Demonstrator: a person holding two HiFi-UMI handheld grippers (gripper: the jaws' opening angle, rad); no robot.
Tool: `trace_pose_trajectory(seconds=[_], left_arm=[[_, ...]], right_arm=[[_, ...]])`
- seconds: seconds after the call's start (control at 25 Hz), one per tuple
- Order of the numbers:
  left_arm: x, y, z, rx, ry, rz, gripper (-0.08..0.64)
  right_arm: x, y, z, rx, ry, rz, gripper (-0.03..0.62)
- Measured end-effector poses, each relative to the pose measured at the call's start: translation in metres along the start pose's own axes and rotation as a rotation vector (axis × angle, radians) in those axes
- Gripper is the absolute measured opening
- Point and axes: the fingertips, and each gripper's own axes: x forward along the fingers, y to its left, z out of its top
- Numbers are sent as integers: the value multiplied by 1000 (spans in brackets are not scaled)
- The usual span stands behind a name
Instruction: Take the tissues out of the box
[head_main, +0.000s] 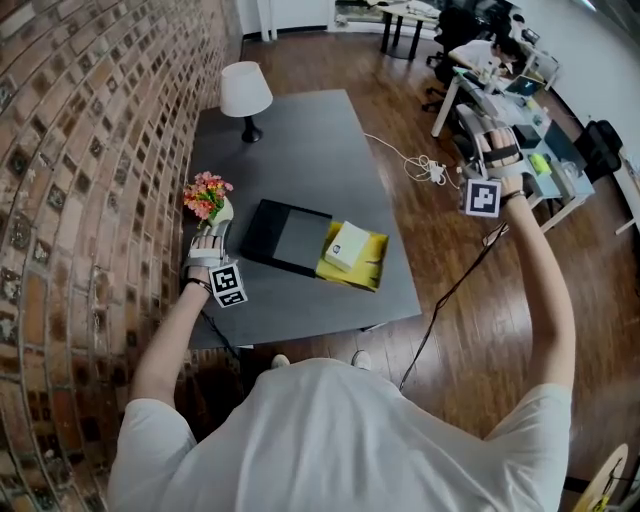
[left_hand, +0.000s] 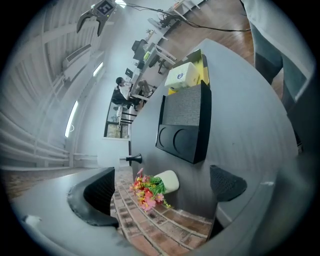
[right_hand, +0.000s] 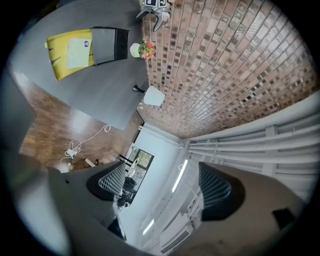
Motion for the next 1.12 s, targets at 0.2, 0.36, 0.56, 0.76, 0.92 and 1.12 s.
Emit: trace_pose_trajectory(seconds=[0.2,0.36,0.56,0.76,0.92,1.12], left_arm=[[-6,3,-15,-68,5,-16,584],[-7,-3,-21,-167,-7,-46,584],[-6,-12,-30,-262,-8,-81,584],[-5,-15,-32,-398,-21,-123,584],[-3,-15,-26,-458,-40,-149,583],[-2,-9,-12,-534,-75,-172,581]], right_arm=[[-7,20,-9,56,27,30,474],[-18,29,-11,107,36,41,474],[-32,43,-14,168,53,63,474],[-48,66,-13,278,64,111,474],[-61,87,-6,319,66,154,472],[-77,112,1,374,68,189,472]])
